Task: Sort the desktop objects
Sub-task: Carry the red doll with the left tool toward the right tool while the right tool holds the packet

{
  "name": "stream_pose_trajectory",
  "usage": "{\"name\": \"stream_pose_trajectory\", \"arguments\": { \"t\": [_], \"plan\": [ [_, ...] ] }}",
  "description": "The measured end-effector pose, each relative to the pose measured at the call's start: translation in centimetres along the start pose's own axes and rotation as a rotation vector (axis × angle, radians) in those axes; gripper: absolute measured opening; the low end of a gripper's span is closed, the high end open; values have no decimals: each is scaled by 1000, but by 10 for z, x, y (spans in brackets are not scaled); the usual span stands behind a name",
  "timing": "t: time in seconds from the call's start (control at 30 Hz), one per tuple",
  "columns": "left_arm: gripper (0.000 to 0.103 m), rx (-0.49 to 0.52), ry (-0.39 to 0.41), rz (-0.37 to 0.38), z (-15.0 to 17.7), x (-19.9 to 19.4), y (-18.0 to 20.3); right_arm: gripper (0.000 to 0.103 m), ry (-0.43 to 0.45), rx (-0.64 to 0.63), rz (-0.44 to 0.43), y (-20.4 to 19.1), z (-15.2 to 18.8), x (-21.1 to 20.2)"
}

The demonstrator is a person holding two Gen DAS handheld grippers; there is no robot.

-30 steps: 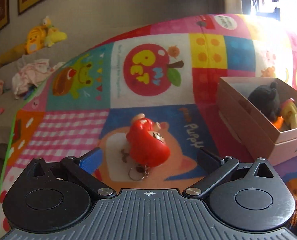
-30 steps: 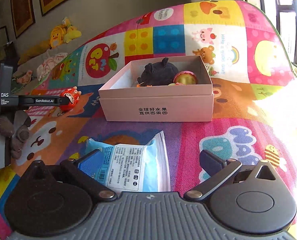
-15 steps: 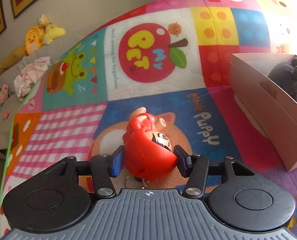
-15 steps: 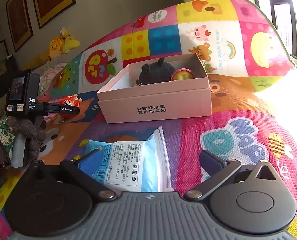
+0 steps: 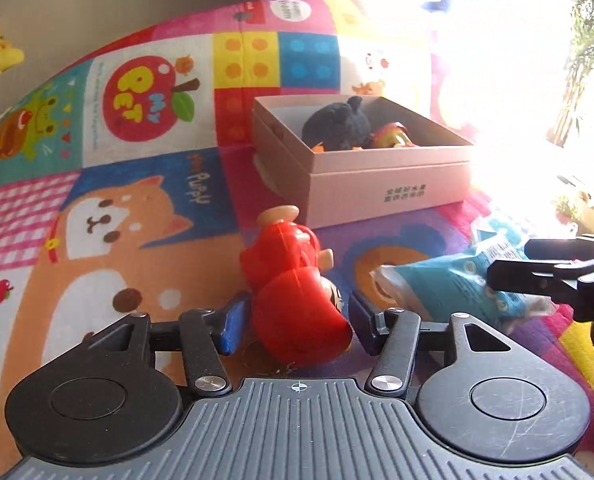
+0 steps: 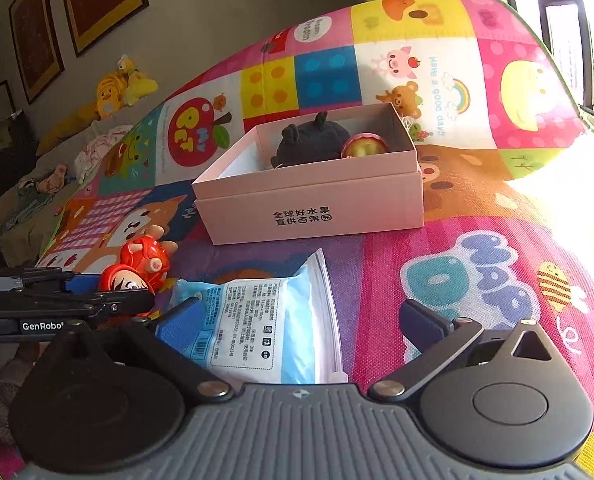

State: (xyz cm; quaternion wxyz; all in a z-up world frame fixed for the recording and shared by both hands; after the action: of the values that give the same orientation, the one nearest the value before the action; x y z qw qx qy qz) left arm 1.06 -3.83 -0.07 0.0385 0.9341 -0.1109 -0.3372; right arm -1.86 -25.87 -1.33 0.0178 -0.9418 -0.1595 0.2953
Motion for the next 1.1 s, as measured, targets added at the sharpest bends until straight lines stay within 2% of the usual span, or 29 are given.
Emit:
{"name": "stream_pose_trajectory", "arguments": {
  "t": [0.07,0.23,0.33,0.4,0.5,0.6,0.7,0.77,0.87,0.93,1.0,1.1],
  "plan": [
    [76,12,10,-15,4,-3,0,103,-1,4,-1,0,0,0],
    [80,-19,-8,-48,7,-3,-13,103,-5,14,-8,1,1,2],
    [88,-23,11,-118,6,-4,-27,103,-7,19,-12,1,1,3],
    [92,-31,30,-191,2,-5,-40,103,-8,24,-16,2,1,3],
    [95,-81,52,-285,-4,-7,-61,103,-11,32,-24,3,1,4],
    [96,-150,55,-348,-7,-8,-80,103,-15,40,-30,4,1,5],
    [97,-220,48,-376,-7,-10,-93,103,-16,45,-34,5,1,6],
    [97,-261,45,-337,-7,-13,-96,103,-17,46,-35,5,1,6],
    [99,-297,22,-160,-8,-17,-85,103,-17,46,-35,5,1,6],
    [100,-270,14,-81,-7,-15,-69,103,-17,46,-35,5,1,6],
    [100,-228,9,-63,-8,-8,-55,103,-17,46,-35,5,1,6],
    [100,-222,-1,-63,-12,6,-46,103,-17,47,-35,6,1,6]
  ]
}}
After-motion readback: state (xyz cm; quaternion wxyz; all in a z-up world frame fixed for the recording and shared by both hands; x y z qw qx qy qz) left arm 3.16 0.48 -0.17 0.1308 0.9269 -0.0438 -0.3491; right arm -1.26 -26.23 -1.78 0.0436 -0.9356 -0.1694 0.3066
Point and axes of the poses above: each gripper's, at about its wrist camera, not at the fingertips, and x roughly the way its jaws point, y to its right, z to its underside, the point moved 3 cm from there along x, roughly the way its jaws point, and after that the axes turned 8 degrees about -x, right-handed, at the moved point
